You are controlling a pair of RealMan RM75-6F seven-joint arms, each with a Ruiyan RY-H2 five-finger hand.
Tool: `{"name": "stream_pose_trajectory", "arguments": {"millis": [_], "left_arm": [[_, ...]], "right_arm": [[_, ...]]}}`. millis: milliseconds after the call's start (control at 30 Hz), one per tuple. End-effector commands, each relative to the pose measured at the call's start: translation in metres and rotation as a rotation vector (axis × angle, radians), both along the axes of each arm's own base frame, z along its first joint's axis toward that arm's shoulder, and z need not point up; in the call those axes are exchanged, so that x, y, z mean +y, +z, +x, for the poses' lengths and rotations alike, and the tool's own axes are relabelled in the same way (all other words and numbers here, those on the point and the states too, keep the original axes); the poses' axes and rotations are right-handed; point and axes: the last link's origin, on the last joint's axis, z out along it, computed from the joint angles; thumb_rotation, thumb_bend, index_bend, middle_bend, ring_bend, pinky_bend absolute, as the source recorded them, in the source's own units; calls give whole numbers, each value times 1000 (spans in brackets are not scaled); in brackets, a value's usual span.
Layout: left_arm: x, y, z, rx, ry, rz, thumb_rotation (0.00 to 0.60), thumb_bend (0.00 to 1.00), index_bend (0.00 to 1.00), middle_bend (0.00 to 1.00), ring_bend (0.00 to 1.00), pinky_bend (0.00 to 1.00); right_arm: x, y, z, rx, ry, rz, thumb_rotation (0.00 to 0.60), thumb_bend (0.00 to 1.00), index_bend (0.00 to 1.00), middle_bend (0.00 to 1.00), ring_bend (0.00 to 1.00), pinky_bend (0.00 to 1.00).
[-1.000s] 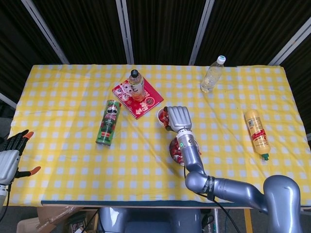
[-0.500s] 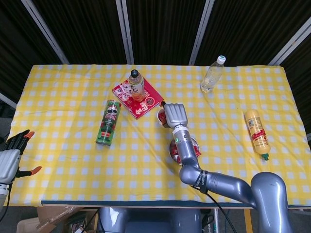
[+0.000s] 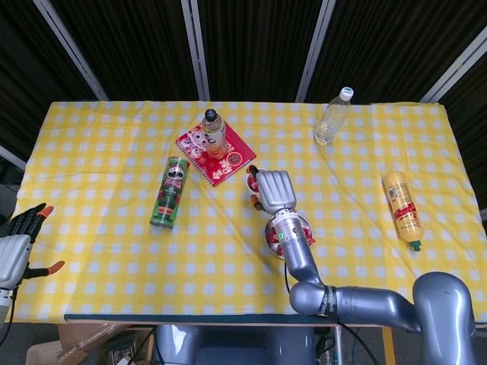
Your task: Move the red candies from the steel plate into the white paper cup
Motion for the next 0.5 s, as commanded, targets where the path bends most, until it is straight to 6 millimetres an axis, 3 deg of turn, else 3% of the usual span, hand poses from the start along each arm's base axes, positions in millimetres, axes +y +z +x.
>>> {"name": "stream_pose_trajectory", "arguments": {"millis": [33, 400, 500], "left_arm": [[-1, 0, 0, -1, -5, -1, 600, 31, 0, 0, 0, 0], [-4, 2, 0, 0, -31, 8, 600, 31, 0, 0, 0, 0], [-3, 2, 0, 1, -31, 7, 600, 31, 0, 0, 0, 0]], "right_arm": [[26, 13, -22, 65, 1, -19, 600, 442, 280, 823, 904, 924], [66, -9, -85, 167, -134, 48, 600, 412, 351, 823, 904, 924], [68, -12, -91, 171, -155, 49, 600, 407, 373, 823, 903, 924]]}}
